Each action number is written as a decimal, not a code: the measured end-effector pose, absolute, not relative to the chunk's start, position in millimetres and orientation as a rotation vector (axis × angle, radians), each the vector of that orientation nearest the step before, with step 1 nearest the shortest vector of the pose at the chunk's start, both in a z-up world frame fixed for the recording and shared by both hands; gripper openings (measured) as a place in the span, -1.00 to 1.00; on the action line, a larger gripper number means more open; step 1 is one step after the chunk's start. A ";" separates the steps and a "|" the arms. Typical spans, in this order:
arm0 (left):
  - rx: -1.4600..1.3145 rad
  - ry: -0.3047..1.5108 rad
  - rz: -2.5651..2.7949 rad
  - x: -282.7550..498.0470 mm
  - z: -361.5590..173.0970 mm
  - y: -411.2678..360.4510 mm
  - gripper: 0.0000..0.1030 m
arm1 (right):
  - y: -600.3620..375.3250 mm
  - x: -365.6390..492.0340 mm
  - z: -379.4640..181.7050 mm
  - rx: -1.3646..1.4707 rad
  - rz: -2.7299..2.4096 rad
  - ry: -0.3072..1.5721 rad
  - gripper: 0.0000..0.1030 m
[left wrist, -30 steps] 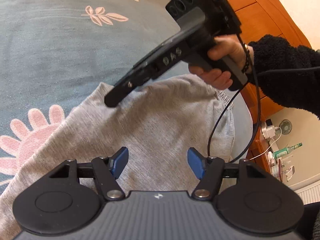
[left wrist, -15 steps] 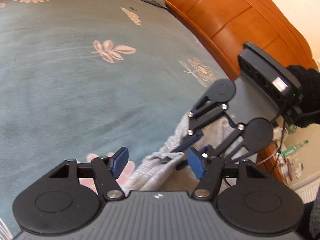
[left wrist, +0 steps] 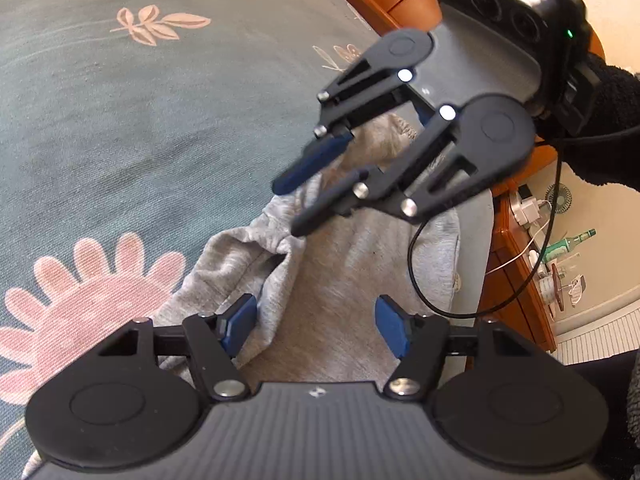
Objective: Fold clothes
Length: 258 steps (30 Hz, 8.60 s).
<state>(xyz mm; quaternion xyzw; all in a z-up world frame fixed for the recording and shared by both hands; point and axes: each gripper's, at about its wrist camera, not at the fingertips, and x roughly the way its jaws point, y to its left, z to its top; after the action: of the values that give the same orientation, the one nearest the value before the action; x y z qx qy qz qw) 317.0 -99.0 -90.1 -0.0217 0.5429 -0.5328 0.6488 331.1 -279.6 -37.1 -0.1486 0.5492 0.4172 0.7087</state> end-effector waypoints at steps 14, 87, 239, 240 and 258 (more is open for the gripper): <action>-0.029 1.220 -1.180 302.4 -89.3 -73.9 0.33 | -210.1 326.9 -59.0 -0.777 1.266 1.159 -0.44; -0.201 1.081 -0.814 351.4 -102.6 -70.0 0.46 | -305.9 420.4 -53.3 0.220 0.680 1.239 -0.80; -0.481 0.917 0.053 139.4 -92.4 86.8 0.98 | -230.2 127.3 -103.3 0.079 -0.004 0.795 1.00; -0.484 0.907 0.050 135.3 -93.2 90.2 0.98 | -230.4 127.6 -103.3 0.079 -0.004 0.796 1.00; -0.568 0.927 0.197 131.5 -73.9 208.0 0.98 | -229.2 127.6 -104.1 0.055 -0.006 0.787 1.00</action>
<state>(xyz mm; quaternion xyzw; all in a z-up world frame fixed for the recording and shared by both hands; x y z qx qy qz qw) 131.5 208.0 -73.9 -0.2699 0.4402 0.0936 0.8512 127.6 -229.2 -104.1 0.0266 0.3834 -0.0030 0.9232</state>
